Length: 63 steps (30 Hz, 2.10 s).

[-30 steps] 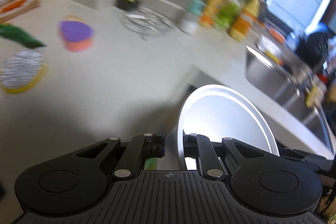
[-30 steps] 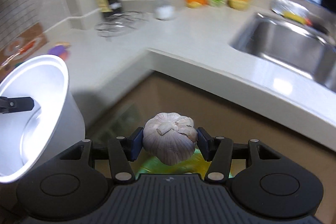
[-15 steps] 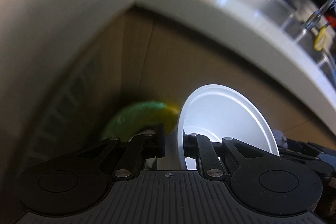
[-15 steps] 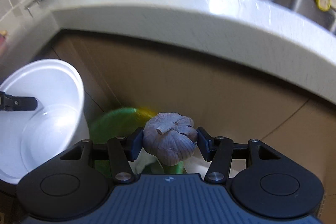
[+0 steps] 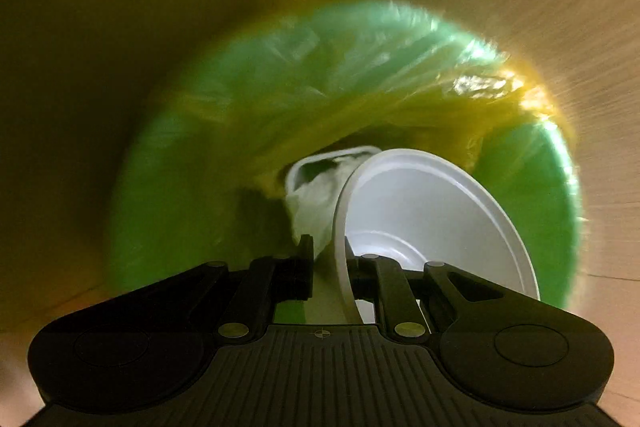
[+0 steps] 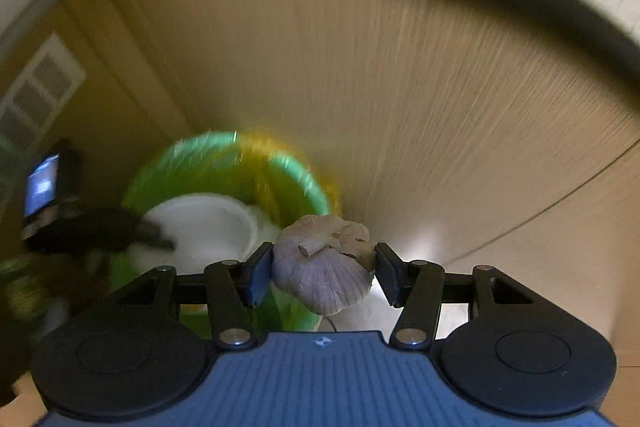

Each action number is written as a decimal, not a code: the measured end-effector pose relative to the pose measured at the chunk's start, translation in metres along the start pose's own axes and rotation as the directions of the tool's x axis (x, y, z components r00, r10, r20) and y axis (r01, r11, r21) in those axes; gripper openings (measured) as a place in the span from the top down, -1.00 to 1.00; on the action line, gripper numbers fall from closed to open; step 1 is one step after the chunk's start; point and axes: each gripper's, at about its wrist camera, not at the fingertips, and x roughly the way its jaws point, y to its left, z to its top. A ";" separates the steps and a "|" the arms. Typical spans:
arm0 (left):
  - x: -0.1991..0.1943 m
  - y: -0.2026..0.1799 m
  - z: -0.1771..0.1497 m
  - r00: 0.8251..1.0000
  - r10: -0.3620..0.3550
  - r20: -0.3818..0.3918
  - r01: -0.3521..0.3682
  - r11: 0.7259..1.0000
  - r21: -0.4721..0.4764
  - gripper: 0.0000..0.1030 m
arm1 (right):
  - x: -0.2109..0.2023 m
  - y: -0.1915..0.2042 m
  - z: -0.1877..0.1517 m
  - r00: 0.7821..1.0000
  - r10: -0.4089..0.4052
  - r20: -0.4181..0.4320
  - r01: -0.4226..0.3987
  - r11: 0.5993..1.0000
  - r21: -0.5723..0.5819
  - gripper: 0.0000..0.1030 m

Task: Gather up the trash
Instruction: 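Lower both tools into the bin and open both grippers over it, then move both tools back up to the counter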

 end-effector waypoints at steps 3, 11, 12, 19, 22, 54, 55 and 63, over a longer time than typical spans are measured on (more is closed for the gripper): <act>0.043 -0.004 -0.006 0.987 -0.047 -0.154 0.058 0.996 0.068 0.50 | 0.012 0.004 -0.010 0.999 -0.006 -0.045 0.005 1.000 -0.008 -0.05; 0.047 0.011 -0.030 0.970 -0.062 -0.236 0.080 0.994 0.068 0.39 | 0.034 0.022 -0.019 0.995 0.016 -0.098 -0.020 0.999 -0.032 -0.05; 0.049 0.007 -0.029 0.972 -0.060 -0.228 0.079 0.994 0.078 0.40 | 0.037 0.025 -0.019 0.995 0.017 -0.099 -0.022 0.999 -0.041 -0.05; 0.065 -0.028 -0.014 0.986 -0.107 -0.125 0.121 0.986 0.116 0.41 | 0.052 0.047 -0.017 0.996 0.011 -0.093 -0.023 0.991 -0.132 -0.05; 0.063 -0.034 -0.010 0.987 -0.035 -0.159 0.064 0.981 0.181 0.42 | 0.056 0.055 -0.018 0.995 0.018 -0.094 -0.033 0.987 -0.158 -0.05; -0.323 0.012 -0.057 0.893 -0.335 0.300 0.292 0.939 0.180 0.42 | -0.001 0.119 0.061 0.993 0.079 0.083 -0.053 0.960 -0.276 -0.06; -0.340 0.016 -0.059 0.886 -0.326 0.329 0.279 0.942 0.185 0.42 | -0.010 0.128 0.071 0.990 0.091 0.109 -0.056 0.954 -0.295 -0.06; -0.445 0.096 -0.078 0.780 -0.100 0.618 0.174 0.983 -0.061 0.42 | -0.100 0.230 0.120 0.896 0.385 0.221 -0.268 0.865 -0.424 -0.22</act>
